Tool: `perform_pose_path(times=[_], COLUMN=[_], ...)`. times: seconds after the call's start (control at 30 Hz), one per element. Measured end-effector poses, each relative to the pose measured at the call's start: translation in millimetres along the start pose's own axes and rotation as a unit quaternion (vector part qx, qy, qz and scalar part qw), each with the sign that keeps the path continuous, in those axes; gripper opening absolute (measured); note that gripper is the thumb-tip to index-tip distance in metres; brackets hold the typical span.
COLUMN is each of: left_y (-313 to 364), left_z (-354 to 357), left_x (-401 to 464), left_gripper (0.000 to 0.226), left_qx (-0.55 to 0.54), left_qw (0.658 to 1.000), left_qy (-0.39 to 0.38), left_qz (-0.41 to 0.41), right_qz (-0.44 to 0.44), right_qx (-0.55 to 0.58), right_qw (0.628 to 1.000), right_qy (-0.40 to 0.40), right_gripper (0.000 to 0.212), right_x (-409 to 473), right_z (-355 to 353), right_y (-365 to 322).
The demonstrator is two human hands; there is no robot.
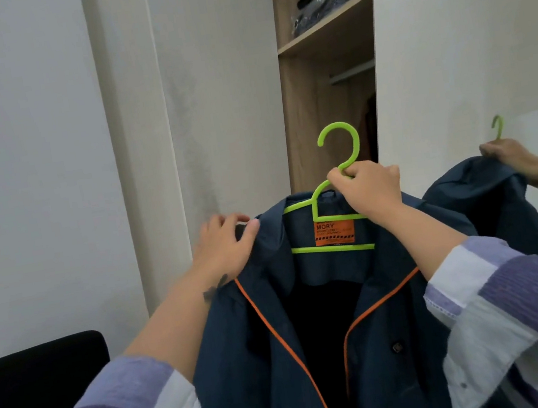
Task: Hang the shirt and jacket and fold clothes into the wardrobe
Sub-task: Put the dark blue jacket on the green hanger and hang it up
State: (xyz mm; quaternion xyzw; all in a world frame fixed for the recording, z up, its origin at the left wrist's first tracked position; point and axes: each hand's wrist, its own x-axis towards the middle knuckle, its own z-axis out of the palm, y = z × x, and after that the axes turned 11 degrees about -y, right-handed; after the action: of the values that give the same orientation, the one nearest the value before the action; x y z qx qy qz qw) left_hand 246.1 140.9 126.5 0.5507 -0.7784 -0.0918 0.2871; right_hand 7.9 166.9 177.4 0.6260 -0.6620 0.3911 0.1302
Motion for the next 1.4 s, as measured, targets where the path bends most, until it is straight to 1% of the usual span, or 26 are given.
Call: perform_pose_path(times=[0.07,0.1,0.13,0.2,0.27,0.33,0.4,0.47,0.57,0.63,0.73,0.87,1.07,1.27,1.33,1.4], left_y=[7,10,14,22,28,28,26,23,17,15,13,11,9,13,15,17], left_z=[4,5,6,6,7,10,13,13,13,17,27,39,53,76,85,93], left_x=[-1,0,1,4,8,11,15,20,31,41,59,89,148,200,220,244], left_gripper=[0.05,0.05,0.044,0.033,0.034,0.035,0.035,0.033,0.03,0.028,0.029,0.031,0.031,0.031,0.031,0.031], left_qx=[0.073,0.103,0.12,0.093,0.042,0.041,0.051,0.053,0.052,0.051,0.038,0.027,0.013,-0.003,-0.009,-0.017], left_qw=[0.996,0.992,0.989,0.992,0.995,0.992,0.989,0.985,0.98,0.979,0.981,0.979,0.983,0.984,0.986,0.986], left_qy=[0.016,0.018,0.013,0.011,0.055,0.104,0.127,0.153,0.186,0.19,0.186,0.197,0.18,0.178,0.166,0.156], left_qz=[0.05,0.068,0.08,0.082,0.07,0.057,0.053,0.054,0.049,0.048,0.043,0.039,0.028,0.024,0.033,0.047], right_qz=[-0.01,-0.016,-0.021,-0.027,-0.034,-0.047,-0.057,-0.052,-0.006,-0.006,-0.024,-0.02,-0.023,0.0,0.004,0.014], right_qx=[0.007,0.01,0.012,0.015,0.024,0.01,-0.01,-0.007,-0.017,-0.012,-0.007,-0.061,-0.059,-0.069,-0.074,-0.053], right_qw=[1.0,1.0,1.0,0.999,0.999,0.999,0.998,0.999,0.998,0.996,0.996,0.994,0.997,0.997,0.995,0.99], right_qy=[-0.004,-0.01,-0.013,-0.012,-0.005,-0.005,0.007,0.012,-0.062,-0.09,-0.089,-0.092,-0.047,-0.046,-0.073,-0.132], right_gripper=[0.048,0.049,0.049,0.049,0.046,0.039,0.035,0.035,0.037,0.036,0.032,0.028,0.029,0.029,0.026,0.024], right_x=[1,1,1,1,-1,-3,-8,-16,-29,-33,-29,-14,37,78,87,98], right_z=[-2,-4,-5,-6,-7,-8,-10,-12,-11,-9,-8,4,15,30,30,24], right_y=[-3,-5,-7,-10,-11,-8,1,14,39,51,63,83,99,118,124,126])
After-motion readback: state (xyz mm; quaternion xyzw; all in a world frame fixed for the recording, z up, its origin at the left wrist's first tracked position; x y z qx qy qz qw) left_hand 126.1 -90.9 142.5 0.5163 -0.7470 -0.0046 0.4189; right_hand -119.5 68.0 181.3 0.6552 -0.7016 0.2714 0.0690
